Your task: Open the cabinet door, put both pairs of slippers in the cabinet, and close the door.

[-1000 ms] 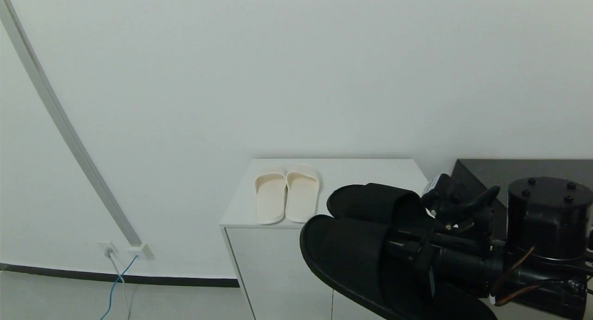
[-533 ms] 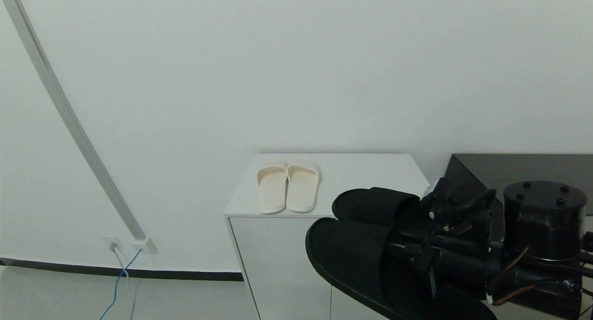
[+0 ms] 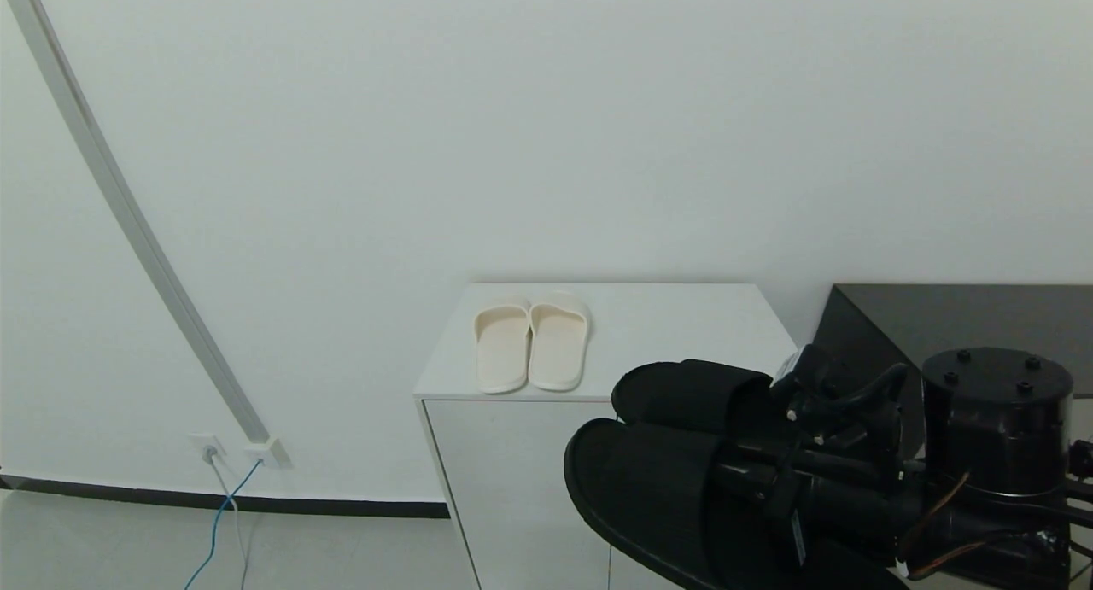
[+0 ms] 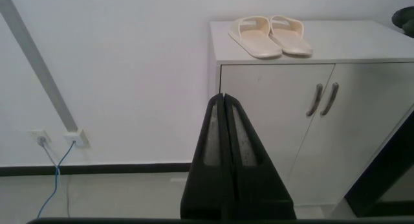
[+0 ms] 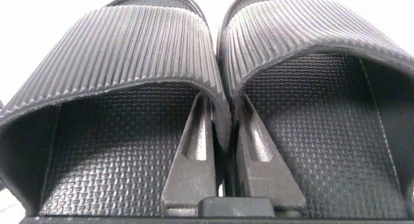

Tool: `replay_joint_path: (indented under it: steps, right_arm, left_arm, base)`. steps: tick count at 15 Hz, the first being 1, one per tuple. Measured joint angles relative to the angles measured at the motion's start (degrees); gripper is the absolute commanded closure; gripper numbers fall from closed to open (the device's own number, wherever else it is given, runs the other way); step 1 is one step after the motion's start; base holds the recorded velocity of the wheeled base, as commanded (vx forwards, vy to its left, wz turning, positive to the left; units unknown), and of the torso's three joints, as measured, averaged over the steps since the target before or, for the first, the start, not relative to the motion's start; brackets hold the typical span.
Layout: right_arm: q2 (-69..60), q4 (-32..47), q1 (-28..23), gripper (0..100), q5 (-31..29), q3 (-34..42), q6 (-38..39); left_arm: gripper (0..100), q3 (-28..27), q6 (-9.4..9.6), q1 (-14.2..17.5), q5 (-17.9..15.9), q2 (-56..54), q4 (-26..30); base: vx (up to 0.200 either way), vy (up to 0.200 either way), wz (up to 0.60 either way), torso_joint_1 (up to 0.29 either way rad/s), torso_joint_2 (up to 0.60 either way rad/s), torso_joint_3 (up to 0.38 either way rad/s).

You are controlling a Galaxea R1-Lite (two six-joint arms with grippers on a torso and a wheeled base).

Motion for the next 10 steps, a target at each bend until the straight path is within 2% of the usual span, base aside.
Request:
replay_joint_path:
  steps: [3, 4, 10]
  right_arm:
    - [-0.04, 0.0, -0.05, 100, -0.07, 0.12, -0.06]
    - [-0.11, 0.0, 0.01, 100, -0.09, 0.26, -0.09]
    - [-0.5, 0.02, 0.41, 100, -0.09, 0.98, -0.33]
  left_arm:
    - [100, 0.0, 0.05, -0.02, -0.02, 0.0, 0.0]
    - [0, 0.0, 0.11, -0.02, -0.09, 0.0, 0.0]
    - [0, 0.0, 0.11, -0.02, -0.16, 0.0, 0.05]
  base:
    - [0.0, 0.0, 0.0, 0.0, 0.0, 0.0]
    - [0.0, 0.0, 0.0, 0.0, 0.0, 0.0]
    - [0.0, 0.0, 0.0, -0.134, 0.31, 0.167]
